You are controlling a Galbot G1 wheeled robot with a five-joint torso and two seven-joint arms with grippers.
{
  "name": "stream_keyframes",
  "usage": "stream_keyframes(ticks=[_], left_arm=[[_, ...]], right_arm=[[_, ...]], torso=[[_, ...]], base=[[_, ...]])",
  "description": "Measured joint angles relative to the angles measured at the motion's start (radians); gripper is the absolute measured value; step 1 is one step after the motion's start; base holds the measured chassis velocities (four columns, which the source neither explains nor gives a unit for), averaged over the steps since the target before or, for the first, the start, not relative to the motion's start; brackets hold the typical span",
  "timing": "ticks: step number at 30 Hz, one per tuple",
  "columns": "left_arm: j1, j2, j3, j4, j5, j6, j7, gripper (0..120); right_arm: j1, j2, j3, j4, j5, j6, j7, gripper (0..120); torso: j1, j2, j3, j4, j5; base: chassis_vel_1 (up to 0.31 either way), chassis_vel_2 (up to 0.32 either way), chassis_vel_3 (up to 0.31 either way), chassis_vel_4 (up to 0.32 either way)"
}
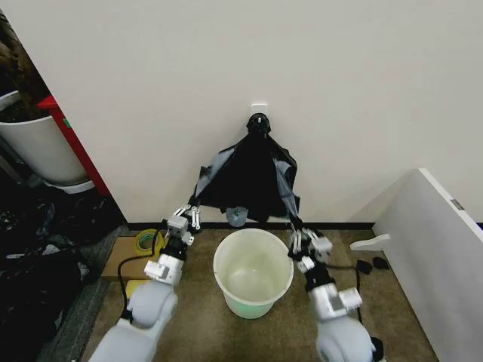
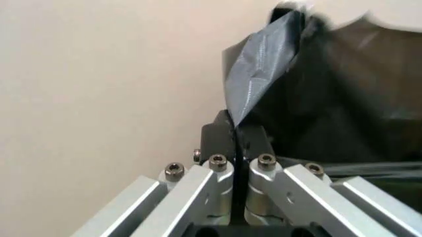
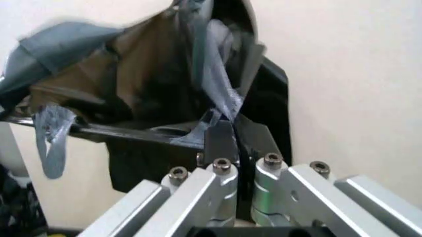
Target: Place the garbage bag over the trash bin.
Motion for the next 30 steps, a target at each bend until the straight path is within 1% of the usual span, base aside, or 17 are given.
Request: stream_keyframes(ticks=[1, 2, 4, 5, 7, 10, 12, 14, 15, 17, 21, 24, 25, 26, 28, 29, 30], left_arm=[[0.0, 0.0, 0.0, 0.0, 0.0, 0.0, 0.0, 0], [0.031, -0.005, -0.002, -0.023, 0.027, 0.008, -0.044, 0], [0.068, -0.008, -0.003, -0.051, 0.064, 0.017, -0.089, 0], [0.068, -0.008, -0.003, -0.051, 0.064, 0.017, -0.089, 0], [0.093, -0.005, -0.003, -0.08, 0.081, 0.025, -0.115, 0], [0.108, 0.0, -0.004, -0.107, 0.077, 0.023, -0.118, 0], [0.119, 0.007, -0.003, -0.144, 0.017, -0.008, -0.058, 0], [0.121, 0.01, 0.003, -0.17, -0.051, -0.037, 0.027, 0], [0.121, 0.01, 0.003, -0.17, -0.051, -0.037, 0.027, 0], [0.121, 0.013, 0.013, -0.181, -0.118, -0.051, 0.094, 0], [0.121, 0.012, 0.024, -0.181, -0.164, -0.053, 0.127, 0], [0.12, 0.011, 0.027, -0.185, -0.166, -0.039, 0.127, 0], [0.12, 0.012, 0.029, -0.193, -0.165, -0.025, 0.117, 0], [0.121, 0.016, 0.032, -0.213, -0.162, 0.016, 0.088, 0], [0.123, 0.027, 0.039, -0.262, -0.175, 0.127, 0.002, 0], [0.123, 0.027, 0.039, -0.262, -0.175, 0.127, 0.002, 0], [0.122, 0.033, 0.04, -0.281, -0.192, 0.169, -0.029, 0]], right_arm=[[0.0, 0.0, 0.0, 0.0, 0.0, 0.0, 0.0, 0], [-0.046, -0.003, -0.007, 0.026, -0.02, -0.003, 0.019, 0], [-0.095, -0.004, -0.024, 0.057, -0.036, -0.003, 0.034, 0], [-0.095, -0.004, -0.024, 0.057, -0.036, -0.003, 0.034, 0], [-0.132, -0.006, -0.045, 0.083, -0.04, -0.003, 0.044, 0], [-0.154, -0.008, -0.06, 0.105, -0.038, 0.002, 0.044, 0], [-0.171, -0.009, -0.066, 0.137, -0.013, 0.06, -0.015, 0], [-0.17, -0.005, -0.052, 0.156, 0.01, 0.125, -0.098, 0], [-0.17, -0.005, -0.052, 0.156, 0.01, 0.125, -0.098, 0], [-0.163, 0.001, -0.026, 0.176, 0.039, 0.167, -0.168, 0], [-0.152, 0.003, 0.006, 0.205, 0.074, 0.175, -0.2, 0], [-0.151, -0.001, 0.022, 0.222, 0.089, 0.163, -0.197, 0], [-0.153, -0.005, 0.025, 0.23, 0.09, 0.152, -0.187, 0], [-0.157, -0.012, 0.027, 0.243, 0.089, 0.129, -0.165, 0], [-0.171, -0.027, 0.023, 0.27, 0.084, 0.065, -0.101, 0], [-0.171, -0.027, 0.023, 0.27, 0.084, 0.065, -0.101, 0], [-0.174, -0.032, 0.019, 0.278, 0.084, 0.044, -0.082, 0]], torso=[[0.0, 0.0, 0.0, 0.0, 0.0], [0.0, 0.0, 0.0, 0.0, -0.0001], [0.0, 0.0, 0.0, 0.0001, -0.0002], [0.0, 0.0, 0.0, 0.0001, -0.0002], [0.0, 0.0, 0.0, 0.0001, 0.0], [0.0, 0.0, 0.0, 0.0001, -0.0001], [0.0, 0.0, 0.0, 0.0001, 0.0], [0.0, 0.0, 0.0, 0.0001, -0.0001], [0.0, 0.0, 0.0, 0.0001, -0.0001], [0.0, 0.0, 0.0, 0.0, 0.0002], [0.0, 0.0, 0.0, 0.0002, -0.0001], [0.0, 0.0, 0.0, 0.0001, 0.0], [0.0, 0.0, 0.0, 0.0001, -0.0001], [0.0, 0.0, 0.0, 0.0001, -0.0001], [0.0, 0.0, 0.0, 0.0001, 0.0], [0.0, 0.0, 0.0, 0.0001, 0.0], [0.0, 0.0, 0.0, 0.0, 0.0]], base=[[0.0, 0.0, 0.0, 0.0], [0.0, 0.0, 0.0, 0.0], [0.0, 0.0, 0.0, 0.0], [0.0, 0.0, 0.0, 0.0], [0.0, 0.0, 0.0, 0.0], [0.0, 0.0, 0.0, 0.0], [0.0, 0.0, 0.0, 0.0], [0.0, 0.0, 0.0, 0.0], [0.0, 0.0, 0.0, 0.0], [0.0, 0.0, 0.0, 0.0], [0.0, 0.0, 0.0, 0.0], [0.0, 0.0, 0.0, 0.0], [0.0, 0.0, 0.0, 0.0], [0.0, 0.0, 0.0, 0.0], [0.0, 0.0, 0.0, 0.0], [0.0, 0.0, 0.0, 0.0], [0.0, 0.0, 0.0, 0.0]])
